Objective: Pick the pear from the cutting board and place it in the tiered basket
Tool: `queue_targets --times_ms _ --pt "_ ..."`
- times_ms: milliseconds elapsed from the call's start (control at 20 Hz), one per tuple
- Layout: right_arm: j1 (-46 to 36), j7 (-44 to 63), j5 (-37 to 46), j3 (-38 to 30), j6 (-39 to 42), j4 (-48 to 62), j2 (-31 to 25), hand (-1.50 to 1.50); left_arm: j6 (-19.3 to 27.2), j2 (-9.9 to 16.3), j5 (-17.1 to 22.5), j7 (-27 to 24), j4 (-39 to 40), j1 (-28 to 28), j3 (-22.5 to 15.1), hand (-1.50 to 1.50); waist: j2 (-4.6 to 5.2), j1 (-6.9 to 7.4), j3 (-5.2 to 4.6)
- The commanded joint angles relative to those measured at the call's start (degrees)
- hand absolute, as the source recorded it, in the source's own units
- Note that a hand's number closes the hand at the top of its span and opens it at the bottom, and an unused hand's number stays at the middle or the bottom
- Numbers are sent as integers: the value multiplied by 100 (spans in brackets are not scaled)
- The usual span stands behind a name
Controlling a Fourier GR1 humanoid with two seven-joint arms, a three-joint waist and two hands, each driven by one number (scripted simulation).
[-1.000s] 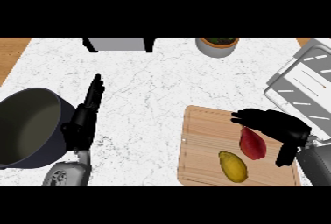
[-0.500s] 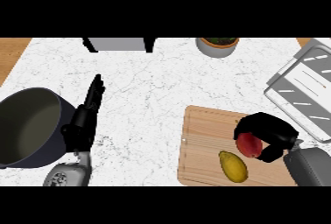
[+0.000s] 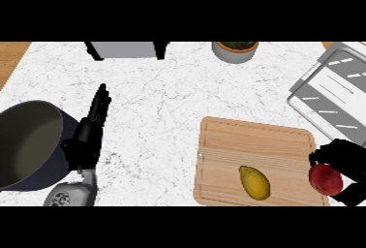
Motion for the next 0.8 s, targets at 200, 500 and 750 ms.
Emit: queue_targets --times_ms 200,500,750 --pt "844 -409 -217 -1157 -1467 709 -680 150 44 -120 -104 399 -554 112 -239 0 18 111 11" --pt "1135 -420 -1128 -2002 -936 -256 -927 150 25 -144 -20 -111 127 19 -66 0 19 65 4" --pt "1131 -899 -2579 -3175 333 -876 -1785 150 -99 64 -11 113 -177 131 -11 0 -23 -7 -2"
